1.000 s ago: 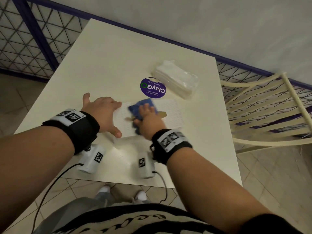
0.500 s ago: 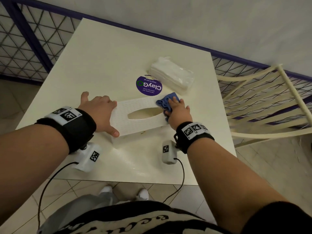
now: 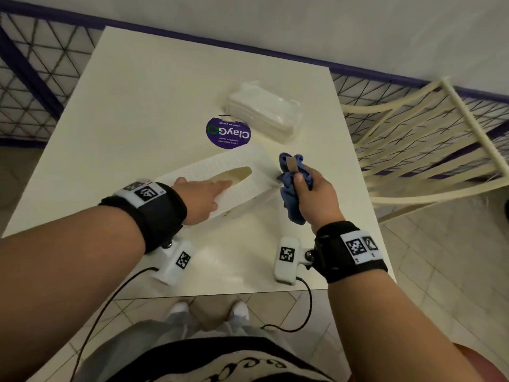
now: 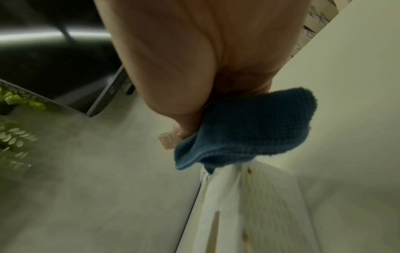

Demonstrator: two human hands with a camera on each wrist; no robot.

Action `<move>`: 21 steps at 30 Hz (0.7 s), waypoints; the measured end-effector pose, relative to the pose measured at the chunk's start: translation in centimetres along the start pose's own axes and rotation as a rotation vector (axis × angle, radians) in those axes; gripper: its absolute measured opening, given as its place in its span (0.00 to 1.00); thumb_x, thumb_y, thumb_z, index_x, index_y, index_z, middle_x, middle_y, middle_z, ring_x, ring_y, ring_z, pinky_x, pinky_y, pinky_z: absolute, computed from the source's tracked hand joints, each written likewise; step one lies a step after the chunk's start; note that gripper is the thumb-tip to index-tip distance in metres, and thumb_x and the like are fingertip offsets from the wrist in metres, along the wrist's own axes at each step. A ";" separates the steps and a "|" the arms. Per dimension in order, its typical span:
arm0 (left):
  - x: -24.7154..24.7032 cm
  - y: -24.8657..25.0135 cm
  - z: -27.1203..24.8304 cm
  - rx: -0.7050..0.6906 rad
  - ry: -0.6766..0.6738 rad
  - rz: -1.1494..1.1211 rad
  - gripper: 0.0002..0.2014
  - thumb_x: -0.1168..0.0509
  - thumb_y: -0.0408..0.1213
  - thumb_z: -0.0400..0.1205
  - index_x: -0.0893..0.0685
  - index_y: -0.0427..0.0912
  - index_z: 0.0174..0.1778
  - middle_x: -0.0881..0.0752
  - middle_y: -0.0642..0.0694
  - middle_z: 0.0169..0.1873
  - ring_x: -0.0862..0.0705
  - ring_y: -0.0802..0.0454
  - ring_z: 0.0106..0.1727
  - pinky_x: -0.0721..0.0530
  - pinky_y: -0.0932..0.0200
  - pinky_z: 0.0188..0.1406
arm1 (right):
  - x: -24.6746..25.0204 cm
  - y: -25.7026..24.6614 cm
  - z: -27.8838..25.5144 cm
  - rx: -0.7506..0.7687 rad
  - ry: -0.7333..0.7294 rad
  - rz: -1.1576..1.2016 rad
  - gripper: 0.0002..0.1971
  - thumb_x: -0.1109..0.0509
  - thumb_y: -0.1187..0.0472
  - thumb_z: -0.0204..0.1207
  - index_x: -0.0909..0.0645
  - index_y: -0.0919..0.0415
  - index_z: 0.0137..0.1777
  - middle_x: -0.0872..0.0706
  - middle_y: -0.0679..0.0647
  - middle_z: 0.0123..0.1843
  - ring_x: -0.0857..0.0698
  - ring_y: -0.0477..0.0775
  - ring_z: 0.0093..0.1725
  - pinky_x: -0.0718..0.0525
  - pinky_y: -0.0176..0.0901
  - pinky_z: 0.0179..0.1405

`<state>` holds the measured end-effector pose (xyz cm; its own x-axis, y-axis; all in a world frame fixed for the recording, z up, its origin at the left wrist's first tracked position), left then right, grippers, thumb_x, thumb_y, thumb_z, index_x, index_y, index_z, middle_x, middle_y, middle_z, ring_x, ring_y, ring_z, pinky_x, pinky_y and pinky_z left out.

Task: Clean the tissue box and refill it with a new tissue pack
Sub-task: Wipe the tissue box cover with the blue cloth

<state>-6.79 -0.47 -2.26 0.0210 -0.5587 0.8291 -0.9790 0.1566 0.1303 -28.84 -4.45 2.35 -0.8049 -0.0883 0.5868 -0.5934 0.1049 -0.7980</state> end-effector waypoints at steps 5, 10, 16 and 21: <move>2.9 -1.1 0.8 0.019 0.096 -0.421 0.29 0.47 0.41 0.88 0.51 0.56 0.84 0.38 0.46 0.83 0.36 0.44 0.81 0.38 0.52 0.78 | -0.7 -1.2 -0.8 0.068 -0.052 0.114 0.17 0.41 0.58 0.85 0.24 0.52 0.73 0.14 0.47 0.52 0.16 0.44 0.50 0.21 0.26 0.47; 7.7 -2.3 0.6 0.078 0.298 -0.759 0.24 0.47 0.42 0.88 0.38 0.48 0.82 0.33 0.44 0.80 0.33 0.46 0.80 0.40 0.59 0.77 | -2.9 -5.0 -1.9 0.246 -0.202 0.262 0.26 0.39 0.52 0.83 0.36 0.48 0.81 0.22 0.50 0.75 0.24 0.47 0.74 0.28 0.44 0.75; 9.2 -2.2 -0.6 -0.044 0.329 -1.058 0.23 0.38 0.33 0.81 0.24 0.48 0.75 0.20 0.45 0.71 0.23 0.48 0.73 0.33 0.49 0.79 | -8.2 -7.7 -2.7 0.521 -0.363 -0.161 0.36 0.41 0.51 0.83 0.60 0.50 0.83 0.64 0.43 0.83 0.64 0.48 0.83 0.57 0.53 0.82; 8.6 -2.2 -2.1 -0.087 0.274 -0.980 0.27 0.42 0.35 0.87 0.38 0.52 0.82 0.29 0.57 0.76 0.30 0.60 0.75 0.39 0.56 0.79 | -3.9 -7.3 5.5 0.352 -0.172 -0.180 0.36 0.41 0.53 0.84 0.58 0.50 0.85 0.59 0.52 0.87 0.58 0.60 0.86 0.52 0.66 0.83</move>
<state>-4.03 -3.90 5.68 0.8612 -0.2688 0.4314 -0.4886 -0.2044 0.8482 -21.33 -10.27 5.14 -0.6578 -0.2412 0.7136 -0.6611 -0.2692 -0.7004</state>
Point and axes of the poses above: each hand's wrist, its own z-axis towards the middle knuckle, its own x-axis out of the back of the hand, y = z × x, the point moved 6 cm from there along z, towards the middle knuckle
